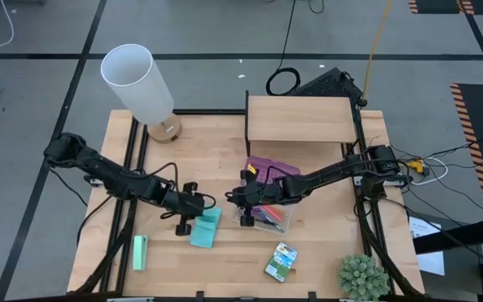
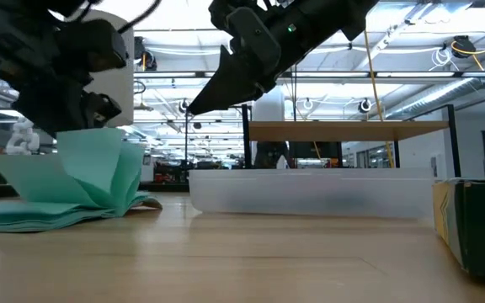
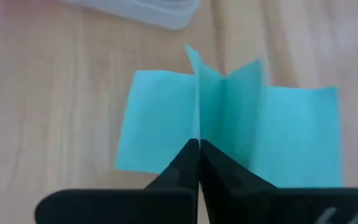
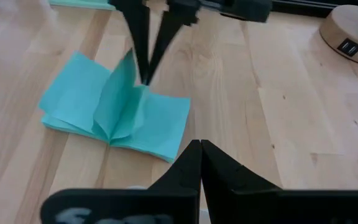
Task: Pack school essentials
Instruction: Put the blue sticky notes into the purple supply box
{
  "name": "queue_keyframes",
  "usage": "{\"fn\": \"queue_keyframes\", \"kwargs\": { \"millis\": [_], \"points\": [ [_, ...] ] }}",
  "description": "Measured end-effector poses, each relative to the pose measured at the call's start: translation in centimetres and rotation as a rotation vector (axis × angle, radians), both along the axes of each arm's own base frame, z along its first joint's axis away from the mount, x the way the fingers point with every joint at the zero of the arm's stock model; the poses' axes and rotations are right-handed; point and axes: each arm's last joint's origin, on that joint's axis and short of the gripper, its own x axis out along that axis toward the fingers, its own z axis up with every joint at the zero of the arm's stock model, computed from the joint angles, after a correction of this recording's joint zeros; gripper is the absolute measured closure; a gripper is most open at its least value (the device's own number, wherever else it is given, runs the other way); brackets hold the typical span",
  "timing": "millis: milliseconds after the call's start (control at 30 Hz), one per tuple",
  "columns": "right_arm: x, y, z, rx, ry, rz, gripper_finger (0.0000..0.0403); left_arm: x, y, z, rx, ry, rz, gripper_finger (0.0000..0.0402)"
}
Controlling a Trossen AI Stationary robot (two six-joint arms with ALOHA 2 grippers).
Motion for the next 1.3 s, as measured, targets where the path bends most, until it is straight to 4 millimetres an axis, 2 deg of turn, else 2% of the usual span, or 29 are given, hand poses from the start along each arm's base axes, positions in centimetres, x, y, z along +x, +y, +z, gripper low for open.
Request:
{"fn": "queue_keyframes", "kwargs": {
  "millis": [167, 367, 533, 667, 833, 967, 1133, 1300],
  "points": [
    [0.0, 0.0, 0.1, 0.018, -0.008, -0.011, 0.0403, -0.6, -2.3, 0.5, 0.016, -0.032, -0.052, 0.0398],
    [0.1, 0.3, 0.2, 0.087, -0.040, -0.078, 0.0403, -2.3, -5.5, 0.6, 0.079, -0.085, -0.055, 0.0400],
    [0.2, 0.5, 0.3, 0.086, -0.058, -0.103, 0.0403, -3.0, -7.9, -0.3, 0.054, -0.100, -0.078, 0.0400],
    [0.2, 0.6, 0.4, 0.126, -0.071, -0.116, 0.0403, -2.7, -9.4, -2.0, 0.037, -0.087, -0.085, 0.0400],
    [0.1, 0.9, 0.2, 0.154, -0.064, -0.132, 0.0400, -2.4, -10.5, -3.9, 0.025, -0.065, -0.076, 0.0400],
    [0.4, 1.0, -0.4, 0.188, -0.060, -0.144, 0.0372, -2.1, -10.8, -4.9, 0.016, -0.061, -0.060, 0.0400],
    [1.2, 1.4, -2.7, 0.239, -0.032, -0.084, 0.0333, -1.9, -11.0, -5.2, 0.010, -0.065, -0.053, 0.0400],
    [1.7, 2.0, -2.9, 0.254, -0.069, 0.061, 0.0324, -1.9, -11.0, -5.2, -0.006, -0.059, -0.029, 0.0389]
  ]
}}
